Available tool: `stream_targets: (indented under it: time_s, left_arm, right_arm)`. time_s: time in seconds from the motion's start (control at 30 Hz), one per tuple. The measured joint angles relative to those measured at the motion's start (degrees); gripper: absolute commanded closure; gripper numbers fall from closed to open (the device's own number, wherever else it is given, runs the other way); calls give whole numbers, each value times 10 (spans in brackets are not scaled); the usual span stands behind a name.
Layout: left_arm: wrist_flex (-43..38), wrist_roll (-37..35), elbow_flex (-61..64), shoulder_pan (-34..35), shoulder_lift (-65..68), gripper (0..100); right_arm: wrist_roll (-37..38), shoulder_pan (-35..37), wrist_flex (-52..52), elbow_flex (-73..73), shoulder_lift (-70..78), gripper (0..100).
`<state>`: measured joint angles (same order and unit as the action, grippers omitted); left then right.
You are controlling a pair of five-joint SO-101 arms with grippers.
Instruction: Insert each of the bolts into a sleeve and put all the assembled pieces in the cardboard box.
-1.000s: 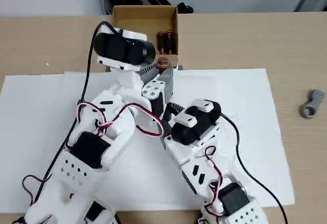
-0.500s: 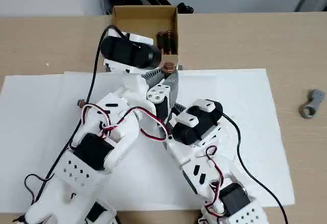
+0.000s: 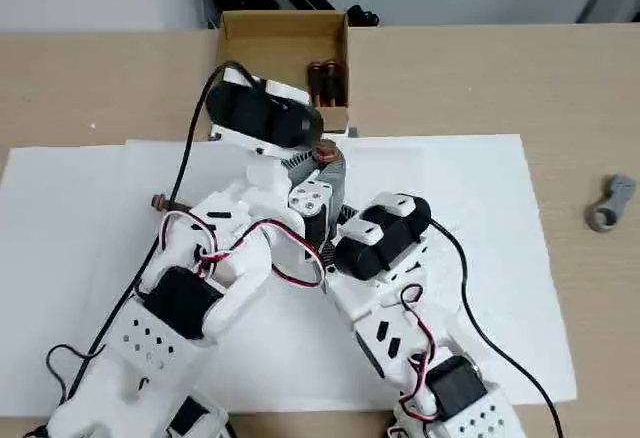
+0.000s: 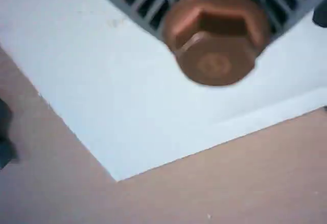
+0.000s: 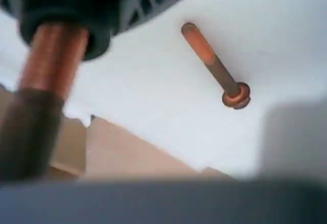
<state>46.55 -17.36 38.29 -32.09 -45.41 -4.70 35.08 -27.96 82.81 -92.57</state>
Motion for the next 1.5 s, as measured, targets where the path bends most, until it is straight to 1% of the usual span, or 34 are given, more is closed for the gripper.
stream_targets:
  time_s: [0.13, 0.37, 0.6, 0.77, 0.97, 1.1, 1.27, 1.37, 1.5]
  left_arm:
    - [10, 19, 14, -9, 11, 995]
    - [13, 22, 17, -10, 11, 990]
    - [17, 15, 16, -10, 11, 899]
    - [86, 11, -21, -6, 14, 832]
    - [170, 7, -75, -5, 15, 810]
    - [201, 5, -111, -6, 15, 811]
    - [251, -7, -191, -4, 15, 818]
    - [260, 3, -229, 28, 15, 859]
    - [260, 35, -244, 112, 15, 937]
  right_arm:
    - [0, 4, 2, -8, -9, 995]
    - [0, -1, 2, -7, -4, 995]
    - [0, -1, 2, -7, -4, 995]
    - [0, -1, 2, -7, -4, 995]
    - [1, -6, 2, -7, -4, 995]
    - [1, -12, 2, -7, -4, 995]
    - [1, -64, 2, -9, -4, 995]
    - [1, -69, 2, -33, -3, 995]
    - [1, -75, 2, -69, -3, 995]
